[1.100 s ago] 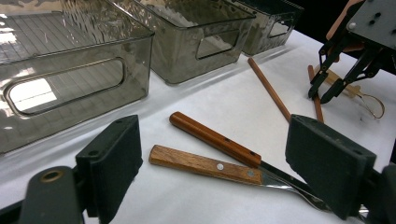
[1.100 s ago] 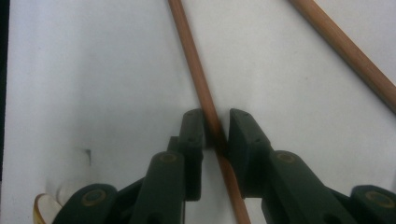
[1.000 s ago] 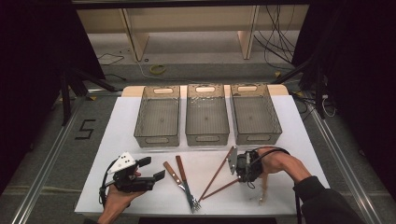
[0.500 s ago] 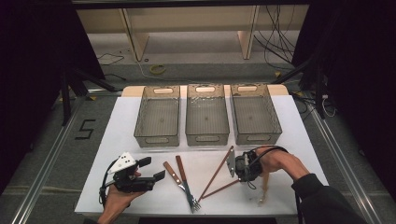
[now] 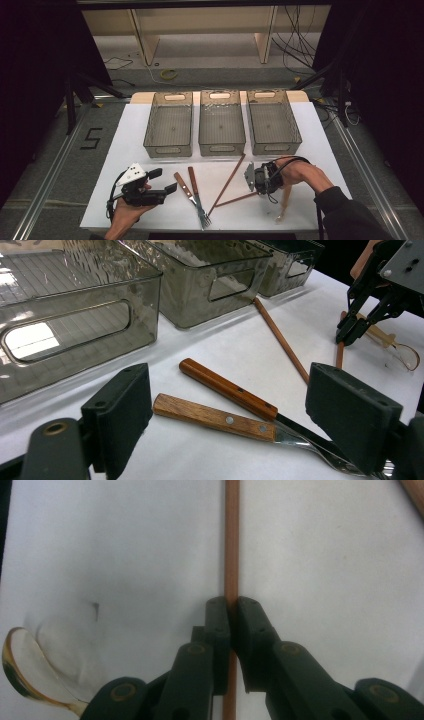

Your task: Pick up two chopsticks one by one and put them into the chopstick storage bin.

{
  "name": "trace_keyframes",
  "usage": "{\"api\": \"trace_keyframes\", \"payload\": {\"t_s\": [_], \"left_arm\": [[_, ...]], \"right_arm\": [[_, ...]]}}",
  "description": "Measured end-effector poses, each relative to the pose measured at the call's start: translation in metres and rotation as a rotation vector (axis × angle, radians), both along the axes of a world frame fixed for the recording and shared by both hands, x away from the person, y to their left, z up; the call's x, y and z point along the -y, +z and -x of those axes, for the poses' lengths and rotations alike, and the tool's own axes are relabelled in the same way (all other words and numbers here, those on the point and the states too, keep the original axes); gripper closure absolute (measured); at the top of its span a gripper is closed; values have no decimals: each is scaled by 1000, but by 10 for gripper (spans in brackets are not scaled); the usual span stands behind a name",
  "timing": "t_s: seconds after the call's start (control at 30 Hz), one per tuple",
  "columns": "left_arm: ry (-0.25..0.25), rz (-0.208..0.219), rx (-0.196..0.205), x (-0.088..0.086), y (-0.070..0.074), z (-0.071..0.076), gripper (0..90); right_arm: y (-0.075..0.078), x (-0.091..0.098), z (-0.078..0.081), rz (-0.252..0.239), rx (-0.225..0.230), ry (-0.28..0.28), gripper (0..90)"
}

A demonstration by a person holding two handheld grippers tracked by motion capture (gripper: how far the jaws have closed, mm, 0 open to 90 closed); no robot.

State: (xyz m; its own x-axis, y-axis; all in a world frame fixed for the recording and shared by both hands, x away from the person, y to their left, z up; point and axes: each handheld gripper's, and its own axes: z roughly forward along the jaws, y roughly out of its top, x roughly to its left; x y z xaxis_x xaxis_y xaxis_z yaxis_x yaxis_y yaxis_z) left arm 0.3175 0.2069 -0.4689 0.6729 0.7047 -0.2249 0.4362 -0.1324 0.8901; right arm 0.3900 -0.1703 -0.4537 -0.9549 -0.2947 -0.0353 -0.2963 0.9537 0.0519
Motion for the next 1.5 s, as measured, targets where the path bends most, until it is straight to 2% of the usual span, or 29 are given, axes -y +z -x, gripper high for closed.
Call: {"api": "trace_keyframes", "payload": {"t_s": [0.17,0.27,0.5,0.63,0.87,1.13,1.27,1.3,1.37,1.47,1.5], "left_arm": [[-4,-2,1,1,0,0,178],[-7,-3,-1,2,0,-1,178],[-39,-19,22,8,6,-2,178],[-68,-36,27,15,10,-4,179],[-115,-93,33,36,23,-12,172],[-226,-201,24,70,37,-20,171],[-280,-291,13,89,39,-21,184],[-298,-327,9,95,38,-21,190],[-304,-373,14,102,36,-20,205],[-318,-404,32,109,34,-21,263],[-322,-407,24,111,34,-22,289]], "right_arm": [[2,6,-1,-9,27,-6,850],[7,8,0,-38,48,-16,850],[20,6,1,-92,114,-68,851],[26,0,2,-112,136,-78,851],[34,-13,4,-118,167,-73,851],[39,-26,7,-97,189,-60,850],[40,-31,9,-104,189,-58,851],[40,-33,10,-105,193,-53,851],[42,-36,11,-109,197,-55,851],[46,-42,12,-106,205,-35,851],[47,-44,14,-106,207,-31,851]]}}
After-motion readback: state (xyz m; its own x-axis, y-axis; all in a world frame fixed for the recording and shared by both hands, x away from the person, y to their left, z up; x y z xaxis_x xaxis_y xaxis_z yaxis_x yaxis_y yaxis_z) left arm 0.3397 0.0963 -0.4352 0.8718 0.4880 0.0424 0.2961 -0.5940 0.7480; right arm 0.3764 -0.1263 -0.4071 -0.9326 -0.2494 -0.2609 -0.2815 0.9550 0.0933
